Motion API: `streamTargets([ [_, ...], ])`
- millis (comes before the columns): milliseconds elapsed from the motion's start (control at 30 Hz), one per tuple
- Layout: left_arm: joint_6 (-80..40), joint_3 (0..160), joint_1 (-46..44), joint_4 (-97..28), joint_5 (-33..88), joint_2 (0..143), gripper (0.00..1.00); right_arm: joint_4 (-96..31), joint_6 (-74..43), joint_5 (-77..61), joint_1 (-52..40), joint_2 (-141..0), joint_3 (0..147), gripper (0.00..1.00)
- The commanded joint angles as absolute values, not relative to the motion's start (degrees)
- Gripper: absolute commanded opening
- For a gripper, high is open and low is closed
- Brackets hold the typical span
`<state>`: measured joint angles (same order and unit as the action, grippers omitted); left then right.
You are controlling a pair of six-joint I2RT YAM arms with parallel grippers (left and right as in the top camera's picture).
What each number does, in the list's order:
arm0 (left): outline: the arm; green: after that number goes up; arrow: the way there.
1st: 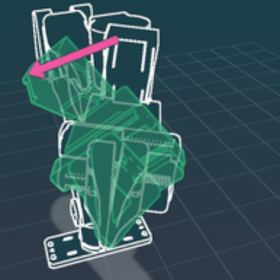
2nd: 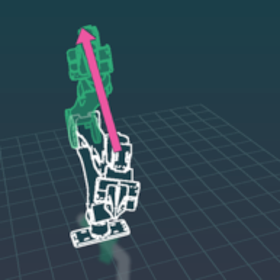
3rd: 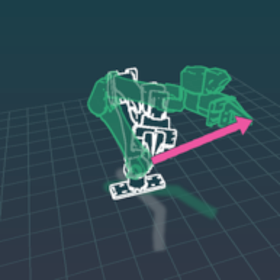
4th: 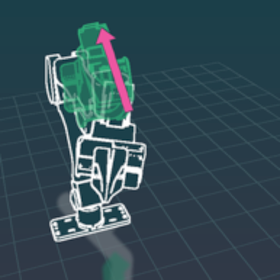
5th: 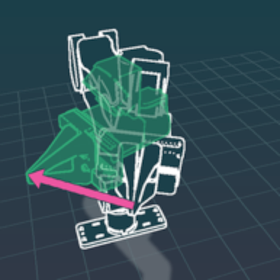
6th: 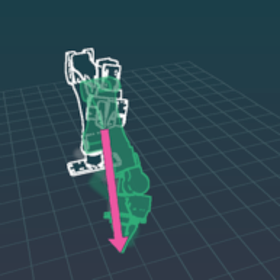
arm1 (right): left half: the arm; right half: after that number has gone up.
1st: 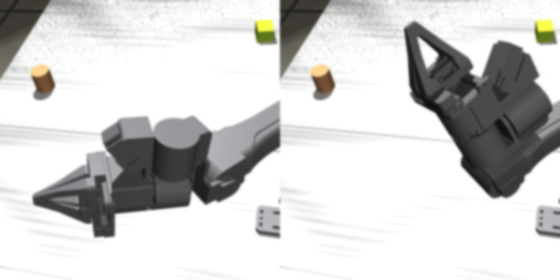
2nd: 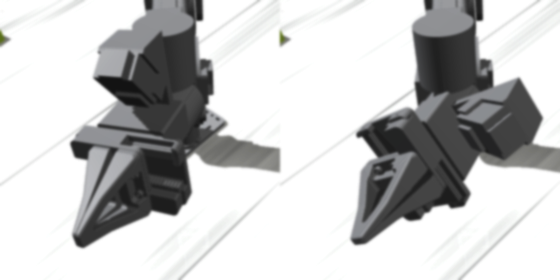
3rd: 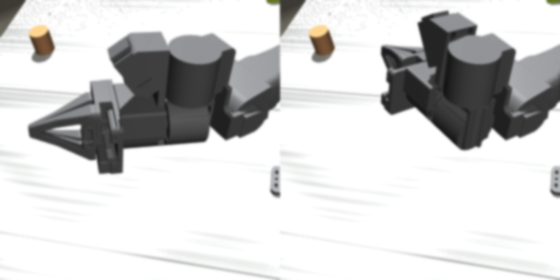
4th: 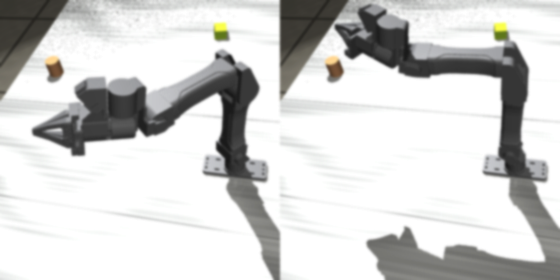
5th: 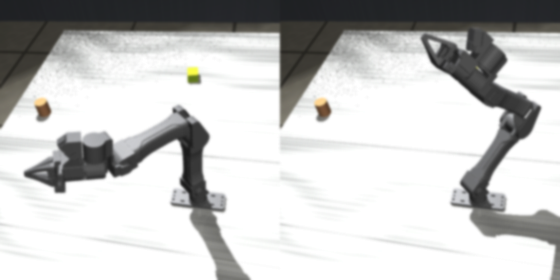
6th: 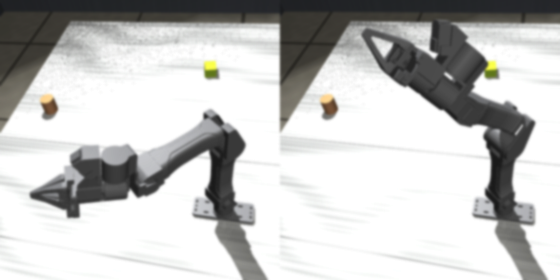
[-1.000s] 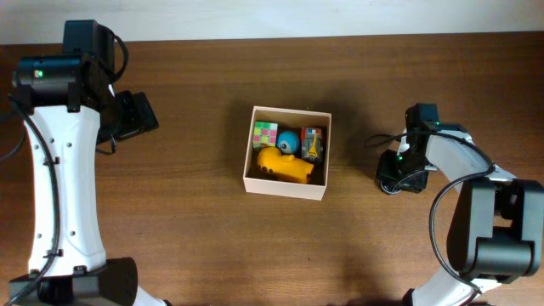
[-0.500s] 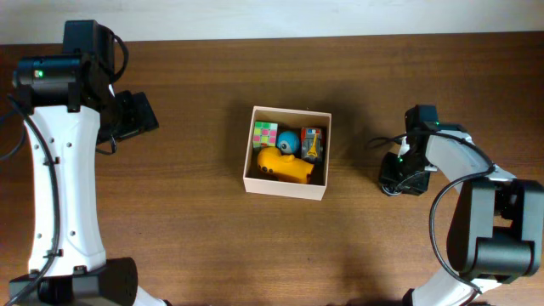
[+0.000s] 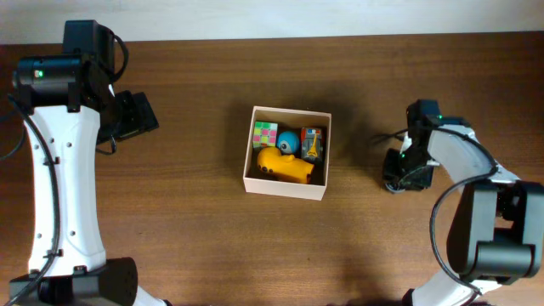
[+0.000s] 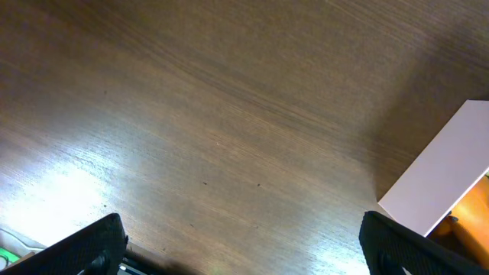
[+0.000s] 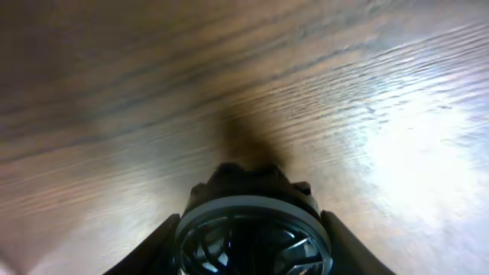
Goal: Pack container
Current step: 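Carry the black object with right gripper into the box and release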
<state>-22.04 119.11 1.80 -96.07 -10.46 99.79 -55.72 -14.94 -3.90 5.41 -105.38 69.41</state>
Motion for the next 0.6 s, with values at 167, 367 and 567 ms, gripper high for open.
streamTargets([
  [167, -21.37, 120.05, 1.93, -96.09, -10.28, 99.39, 0.99, -64.14, -14.2, -3.29, -3.29, -94.15, 84.73, 0.44],
  [367, -21.37, 120.05, 1.93, -96.09, -10.26, 99.39, 0.99, -63.7, -14.24, -3.42, -15.53, -90.21, 90.37, 0.45],
  [567, -21.34, 120.05, 1.93, -96.09, -10.26, 99.39, 0.99, -57.58, -14.24, -3.16, -26.5, -93.73, 88.73, 0.45],
])
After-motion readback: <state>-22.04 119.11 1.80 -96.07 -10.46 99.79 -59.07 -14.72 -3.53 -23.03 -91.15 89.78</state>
